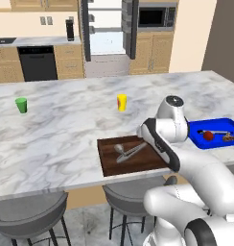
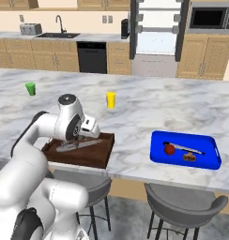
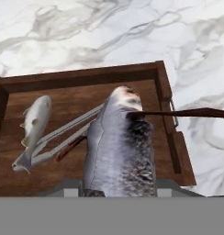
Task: Gather the mushroom and bell pepper from the fridge and place them on a tray on the dining counter. Then gather the fishs from the fridge and place them on the other tray.
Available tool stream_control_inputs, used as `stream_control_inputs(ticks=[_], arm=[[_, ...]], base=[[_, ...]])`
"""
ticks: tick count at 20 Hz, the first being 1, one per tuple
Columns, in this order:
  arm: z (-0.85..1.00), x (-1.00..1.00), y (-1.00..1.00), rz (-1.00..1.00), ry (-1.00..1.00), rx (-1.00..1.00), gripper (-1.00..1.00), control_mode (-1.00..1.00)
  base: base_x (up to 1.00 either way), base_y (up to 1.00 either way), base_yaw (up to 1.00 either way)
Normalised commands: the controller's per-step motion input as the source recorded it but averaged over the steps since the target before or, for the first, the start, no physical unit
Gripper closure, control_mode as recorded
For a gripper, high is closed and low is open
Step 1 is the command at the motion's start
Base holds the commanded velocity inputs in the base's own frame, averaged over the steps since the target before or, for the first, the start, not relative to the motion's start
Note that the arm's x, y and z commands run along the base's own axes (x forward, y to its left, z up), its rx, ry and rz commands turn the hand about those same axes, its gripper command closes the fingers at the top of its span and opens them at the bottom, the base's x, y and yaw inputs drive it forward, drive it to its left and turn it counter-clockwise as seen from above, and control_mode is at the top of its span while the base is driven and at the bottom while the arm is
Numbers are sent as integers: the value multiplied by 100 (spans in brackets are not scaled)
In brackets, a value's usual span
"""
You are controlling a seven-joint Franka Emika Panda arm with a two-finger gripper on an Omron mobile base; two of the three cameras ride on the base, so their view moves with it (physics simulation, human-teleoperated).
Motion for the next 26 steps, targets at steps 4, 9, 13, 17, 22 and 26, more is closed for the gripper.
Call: stream_control_inputs(ticks=[4,9,13,17,22,26], arm=[[-39,15,-11,0,0,0,100,-100],[-24,27,-2,-1,0,0,100,-100],[-17,32,-1,-1,0,0,100,-100],[-5,21,-3,0,0,0,100,-100],[-11,14,0,0,0,0,100,-100],[-23,1,0,0,0,0,100,-100]], base=[[0,0,0],[0,0,0],[0,0,0],[0,0,0],[0,0,0],[0,0,0]])
